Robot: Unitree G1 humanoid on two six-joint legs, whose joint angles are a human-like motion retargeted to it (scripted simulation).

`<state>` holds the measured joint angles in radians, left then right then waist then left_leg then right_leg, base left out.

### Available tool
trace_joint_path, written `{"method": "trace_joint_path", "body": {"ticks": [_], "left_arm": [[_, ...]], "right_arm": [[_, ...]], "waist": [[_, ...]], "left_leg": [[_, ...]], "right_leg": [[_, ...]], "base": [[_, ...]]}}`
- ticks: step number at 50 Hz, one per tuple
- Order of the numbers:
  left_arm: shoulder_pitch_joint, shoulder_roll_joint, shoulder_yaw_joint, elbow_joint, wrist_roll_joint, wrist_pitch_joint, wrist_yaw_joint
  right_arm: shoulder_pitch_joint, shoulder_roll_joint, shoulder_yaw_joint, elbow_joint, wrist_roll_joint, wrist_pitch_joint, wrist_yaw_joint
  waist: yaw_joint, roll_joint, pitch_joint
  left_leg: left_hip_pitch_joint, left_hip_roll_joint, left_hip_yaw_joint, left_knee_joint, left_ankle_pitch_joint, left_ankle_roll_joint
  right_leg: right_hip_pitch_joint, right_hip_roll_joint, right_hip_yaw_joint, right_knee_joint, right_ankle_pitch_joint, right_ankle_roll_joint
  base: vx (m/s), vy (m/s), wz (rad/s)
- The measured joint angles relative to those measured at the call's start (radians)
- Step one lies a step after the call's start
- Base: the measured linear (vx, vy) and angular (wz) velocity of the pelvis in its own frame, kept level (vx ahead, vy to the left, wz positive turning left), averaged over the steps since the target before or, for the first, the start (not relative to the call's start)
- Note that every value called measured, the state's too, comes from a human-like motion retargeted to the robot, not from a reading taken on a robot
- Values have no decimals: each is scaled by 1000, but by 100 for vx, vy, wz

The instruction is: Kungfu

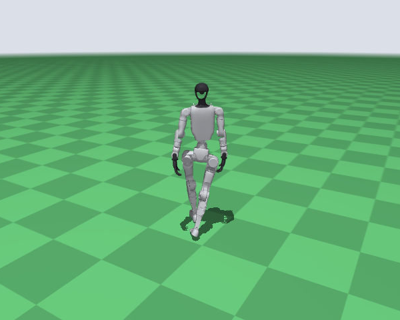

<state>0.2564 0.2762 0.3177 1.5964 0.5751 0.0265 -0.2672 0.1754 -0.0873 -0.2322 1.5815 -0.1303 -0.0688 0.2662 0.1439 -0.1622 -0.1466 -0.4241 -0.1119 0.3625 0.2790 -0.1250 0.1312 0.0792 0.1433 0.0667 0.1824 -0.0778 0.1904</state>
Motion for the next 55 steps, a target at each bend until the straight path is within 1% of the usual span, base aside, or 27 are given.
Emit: {"method": "trace_joint_path", "body": {"ticks": [2, 5, 6, 7, 10, 12, 14, 17, 20, 23, 25, 27, 28, 30, 32, 33, 35, 37, 38, 39, 40, 43, 45, 47, 49, 52, 55], "left_arm": [[-60, 22, 26, 10, -46, 18, -4], [-157, 24, 8, -3, -151, 6, -10], [-184, 22, -6, -16, -184, -1, -17], [-211, 19, -18, -30, -212, -6, -25], [-273, -5, -42, -86, -225, -22, -57], [-320, -36, -83, -129, -205, -44, -88], [-375, -47, -125, -177, -185, -76, -124], [-434, -57, -182, -254, -140, -132, -165], [-462, -60, -222, -323, -70, -193, -180], [-465, -63, -248, -355, 1, -237, -141], [-457, -65, -258, -346, 38, -253, -100], [-442, -65, -258, -310, 61, -248, -68], [-430, -63, -253, -288, 69, -238, -60], [-405, -54, -232, -231, 79, -203, -53], [-382, -35, -209, -160, 65, -150, -58], [-374, -18, -194, -118, 51, -120, -65], [-356, 20, -149, -28, 31, -48, -77], [-318, 52, -107, 32, 8, 41, -60], [-292, 57, -86, 46, -17, 70, -34], [-275, 57, -72, 61, -74, 73, -1], [-263, 54, -63, 77, -147, 62, 35], [-206, 36, -3, 103, -347, -32, 43], [-165, 28, 14, 104, -436, -47, 12], [-135, 20, 16, 100, -456, -56, 7], [-134, 11, 5, 102, -445, -70, 27], [-174, 3, -24, 104, -418, -75, 61], [-210, -4, -57, 84, -403, -93, 56]], "right_arm": [[-19, 11, 10, -6, 6, -22, -22], [-54, -7, 14, -26, 13, -86, -46], [-55, -10, 19, -43, 9, -91, -69], [-54, -11, 22, -62, 3, -93, -93], [-28, -5, 14, -104, -19, -114, -159], [-19, -20, -7, -102, 1, -145, -196], [-32, -30, -19, -93, 41, -164, -215], [-43, -38, -32, -79, 86, -171, -218], [-49, -35, -49, -62, 103, -163, -208], [-49, -34, -53, -45, 112, -166, -202], [-44, -29, -55, -41, 107, -170, -209], [-36, -22, -55, -40, 94, -173, -215], [-32, -19, -52, -40, 88, -174, -216], [-31, -10, -41, -35, 85, -165, -223], [-34, 1, -49, -39, 102, -153, -238], [-34, 9, -56, -46, 120, -152, -243], [-24, 25, -64, -57, 149, -150, -255], [-20, 31, -94, -43, 134, -139, -238], [-20, 27, -115, -41, 117, -133, -215], [-27, 14, -123, -45, 100, -123, -193], [-37, -3, -123, -51, 84, -112, -172], [-71, -73, -79, -98, 42, -63, -154], [-80, -118, -58, -125, 30, -51, -161], [-69, -151, -68, -148, 28, -59, -165], [-64, -185, -85, -162, 47, -67, -149], [-74, -226, -107, -162, 103, -52, -114], [-89, -235, -140, -141, 149, -29, -120]], "waist": [[-15, -3, -4], [-14, 41, 25], [-15, 53, 25], [-18, 66, 21], [-36, 124, -37], [-69, 140, -12], [-89, 142, 12], [-134, 137, 37], [-159, 123, 57], [-155, 94, 84], [-158, 87, 103], [-160, 82, 116], [-156, 80, 119], [-144, 74, 119], [-138, 71, 133], [-134, 81, 138], [-149, 92, 138], [-96, 71, 89], [-42, 60, 82], [-16, 59, 87], [-4, 64, 97], [-70, 115, 114], [-107, 145, 104], [-108, 160, 86], [-106, 167, 75], [-96, 171, 79], [-85, 152, 69]], "left_leg": [[14, 82, 22, 28, -22, -53], [110, 139, 23, -26, -17, -102], [128, 150, 9, -36, -20, -106], [144, 159, -3, -51, -23, -103], [196, 143, -45, -138, -32, -40], [274, 79, -111, -173, -36, -11], [299, 69, -153, -174, -39, -13], [320, 39, -251, -165, -46, -10], [338, 0, -347, -149, -58, -8], [366, -43, -419, -135, -76, -14], [384, -62, -477, -122, -89, -20], [394, -74, -535, -102, -106, -31], [394, -75, -558, -93, -115, -39], [384, -77, -595, -73, -131, -51], [385, -79, -644, -56, -147, -63], [388, -65, -669, -51, -153, -72], [390, -49, -738, -33, -160, -90], [343, -42, -733, -13, -146, -110], [330, -27, -700, -12, -127, -123], [320, -9, -676, -16, -100, -141], [311, 11, -655, -22, -68, -160], [287, 91, -547, -65, 11, -241], [282, 151, -394, -109, 40, -300], [293, 195, -223, -150, 49, -343], [295, 200, -177, -168, 44, -336], [305, 184, -220, -160, 39, -317], [334, 181, -190, -136, 16, -270]], "right_leg": [[-55, 75, -102, 78, 100, 71], [-139, 194, -276, 263, 151, 71], [-170, 192, -285, 330, 156, 71], [-203, 170, -309, 392, 155, 71], [-273, -13, -440, 480, 147, 71], [-264, -124, -460, 493, 121, 34], [-297, -160, -433, 440, 106, -16], [-349, -168, -295, 301, 94, -47], [-369, -218, -192, 141, 107, -69], [-374, -288, -144, -8, 162, -87], [-374, -332, -148, -95, 227, -71], [-373, -376, -170, -148, 218, 25], [-376, -387, -158, -154, 202, 44], [-385, -391, -118, -131, 260, 1], [-366, -408, -114, -105, 305, 25], [-354, -411, -145, -89, 251, -4], [-312, -406, -263, -90, 190, -85], [-317, -391, -305, -103, 160, -123], [-330, -386, -292, -98, 149, -128], [-329, -380, -302, -100, 142, -134], [-322, -374, -325, -106, 137, -140], [-291, -357, -433, -120, 116, -150], [-297, -348, -482, -109, 99, -158], [-296, -340, -519, -101, 82, -165], [-289, -343, -548, -102, 71, -165], [-274, -346, -578, -112, 67, -162], [-277, -366, -596, -111, 72, -160]], "base": [[18, -114, 27], [18, -108, 37], [48, -25, 48], [66, 29, 53], [71, 64, 110], [43, 34, 210], [29, -13, 196], [26, -23, 205], [28, -32, 176], [16, -26, 145], [16, -37, 157], [9, -29, 153], [6, -41, 130], [4, -68, 117], [-5, -50, 127], [-8, -49, 141], [-4, -64, 157], [-3, -63, 80], [-17, -60, 31], [-29, -55, 45], [-35, -41, 104], [-32, -20, 147], [-20, -14, 130], [-8, -5, 104], [-17, 4, 105], [-15, 12, 78], [-2, 19, 36]]}}
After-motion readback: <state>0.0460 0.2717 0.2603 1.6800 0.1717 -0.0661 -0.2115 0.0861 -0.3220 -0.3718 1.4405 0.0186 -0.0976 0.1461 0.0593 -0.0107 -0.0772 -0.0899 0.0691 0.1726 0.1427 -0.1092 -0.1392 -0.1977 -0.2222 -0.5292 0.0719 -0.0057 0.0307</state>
